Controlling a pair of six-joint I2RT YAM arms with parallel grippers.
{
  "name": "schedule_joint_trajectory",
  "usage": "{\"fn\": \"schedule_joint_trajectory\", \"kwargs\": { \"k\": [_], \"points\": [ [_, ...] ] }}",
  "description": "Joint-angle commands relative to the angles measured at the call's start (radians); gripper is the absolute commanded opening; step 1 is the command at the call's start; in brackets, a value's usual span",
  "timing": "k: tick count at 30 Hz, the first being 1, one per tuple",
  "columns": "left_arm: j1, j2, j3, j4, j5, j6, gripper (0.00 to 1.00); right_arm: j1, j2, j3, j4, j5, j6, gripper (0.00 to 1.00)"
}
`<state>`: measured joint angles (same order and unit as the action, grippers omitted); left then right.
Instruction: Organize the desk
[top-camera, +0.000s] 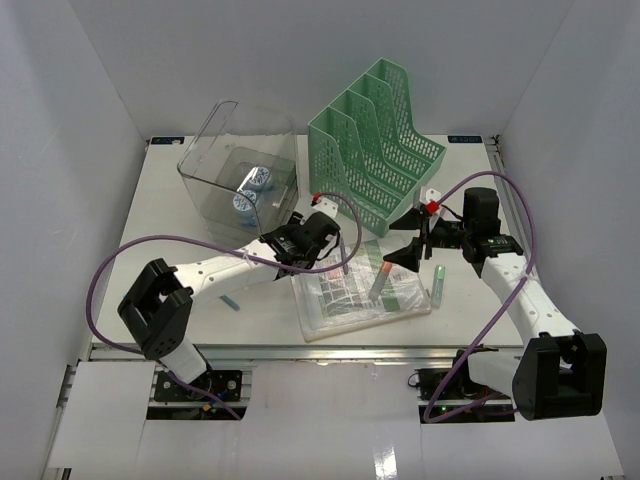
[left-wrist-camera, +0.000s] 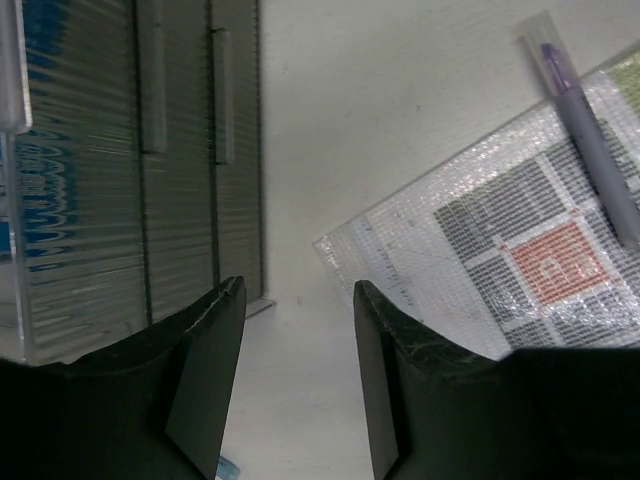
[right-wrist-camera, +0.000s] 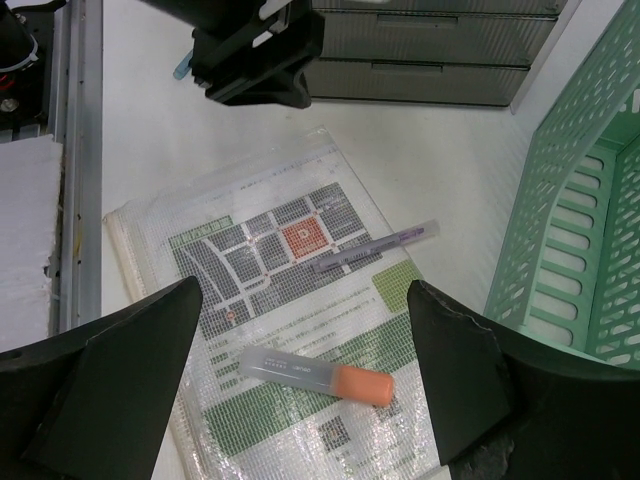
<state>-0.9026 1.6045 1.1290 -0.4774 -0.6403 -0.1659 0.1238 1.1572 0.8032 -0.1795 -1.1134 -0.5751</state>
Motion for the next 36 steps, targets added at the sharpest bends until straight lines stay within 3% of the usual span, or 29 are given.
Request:
{"fn": "schedule_joint_trajectory", "kwargs": {
  "k": [1, 25, 30, 36],
  "points": [
    [0.058, -0.080, 0.017, -0.025, -0.009, 0.019, 0.54, -0.015, -0.019, -0.002, 0.025, -0.038, 0.008, 0.90],
    [0.284, -0.267, -0.067, -0.116, -0.017, -0.085, 0.54, -0.029, -0.022, -0.002, 0.025, -0.054, 0.018, 0.90],
    [0.280, -0.254, -0.067, -0.052, 0.147, -0.060, 0.52, -0.029, -0.025, -0.001, 0.025, -0.057, 0.018, 0.90],
    [0.174, -0.092, -0.015, 0.006, 0.077, -0.010, 0.49, -0.033, -0.028, -0.004, 0.025, -0.057, 0.018, 0.90]
  ]
}}
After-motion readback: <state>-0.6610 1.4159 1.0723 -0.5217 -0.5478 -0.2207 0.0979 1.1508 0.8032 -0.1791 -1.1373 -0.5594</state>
